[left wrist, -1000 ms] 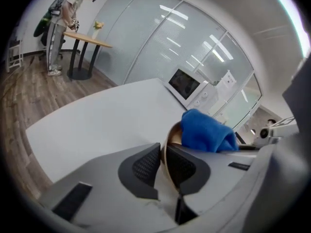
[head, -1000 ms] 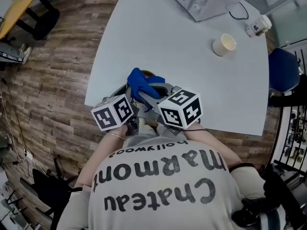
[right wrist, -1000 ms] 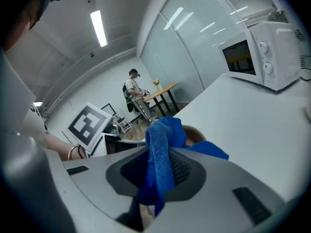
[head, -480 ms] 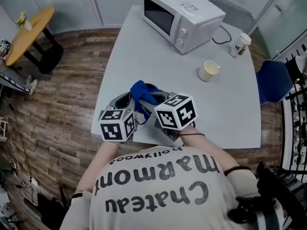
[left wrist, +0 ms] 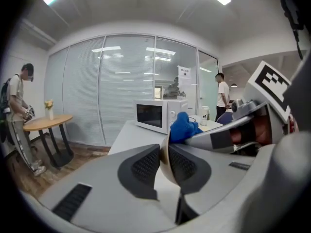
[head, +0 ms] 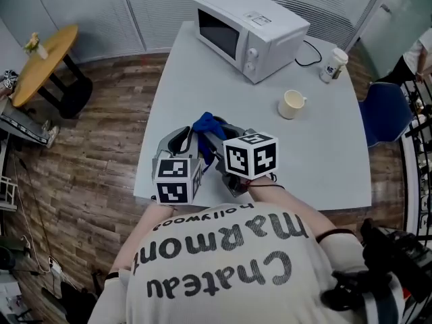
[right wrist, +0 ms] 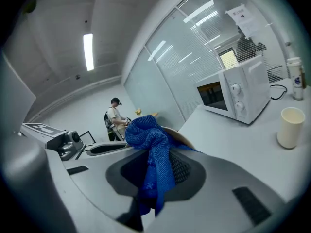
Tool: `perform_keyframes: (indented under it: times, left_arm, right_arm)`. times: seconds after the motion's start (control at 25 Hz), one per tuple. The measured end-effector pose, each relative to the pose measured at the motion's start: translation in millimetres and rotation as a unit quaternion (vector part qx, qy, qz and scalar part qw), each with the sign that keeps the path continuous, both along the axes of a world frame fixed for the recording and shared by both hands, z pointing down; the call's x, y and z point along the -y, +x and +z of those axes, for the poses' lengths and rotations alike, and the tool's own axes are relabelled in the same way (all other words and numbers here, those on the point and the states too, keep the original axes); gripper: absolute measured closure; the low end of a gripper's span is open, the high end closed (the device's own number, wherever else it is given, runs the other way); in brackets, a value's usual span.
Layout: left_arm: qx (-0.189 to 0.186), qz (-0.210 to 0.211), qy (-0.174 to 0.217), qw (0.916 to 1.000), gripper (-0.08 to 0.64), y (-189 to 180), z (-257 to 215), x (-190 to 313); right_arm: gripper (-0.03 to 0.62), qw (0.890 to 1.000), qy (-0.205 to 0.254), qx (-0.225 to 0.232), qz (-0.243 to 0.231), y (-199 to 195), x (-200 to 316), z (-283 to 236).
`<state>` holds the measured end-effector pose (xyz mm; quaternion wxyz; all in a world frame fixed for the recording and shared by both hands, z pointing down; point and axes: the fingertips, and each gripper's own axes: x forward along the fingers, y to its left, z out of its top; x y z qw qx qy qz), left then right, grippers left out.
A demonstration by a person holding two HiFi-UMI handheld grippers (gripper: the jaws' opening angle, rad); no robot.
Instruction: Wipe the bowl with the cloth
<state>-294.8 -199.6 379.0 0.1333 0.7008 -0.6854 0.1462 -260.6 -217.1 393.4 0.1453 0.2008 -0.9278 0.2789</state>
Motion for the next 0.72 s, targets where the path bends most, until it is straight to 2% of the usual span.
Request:
perform_keyframes:
  times: [0.24,0.36,0.52,0.72]
  left_arm:
    - [0.011,0.001,0.021,0.9997,0.5,11,-9,6]
    - [0.012,0.001,0.023,0.9997,0.495,15,-10,9]
    - [0.014,0.005,0.017,0.9997,0.49,17,-9,12]
    - [0.014,-0.002,0.014,0.9998,0.489,16,-6,13]
  right_arm:
    - [0.526,0.997,-0.025,0.035,0.057,16,14,-3]
    - [0.526,0.991,-0.072,0.066,0.087,24,19,0]
    - [0.526,0.972,-0.161,0.117,0.122,33,20,8]
    - [0.528,0.949,-0.236,0.141,0.154,39,20,20]
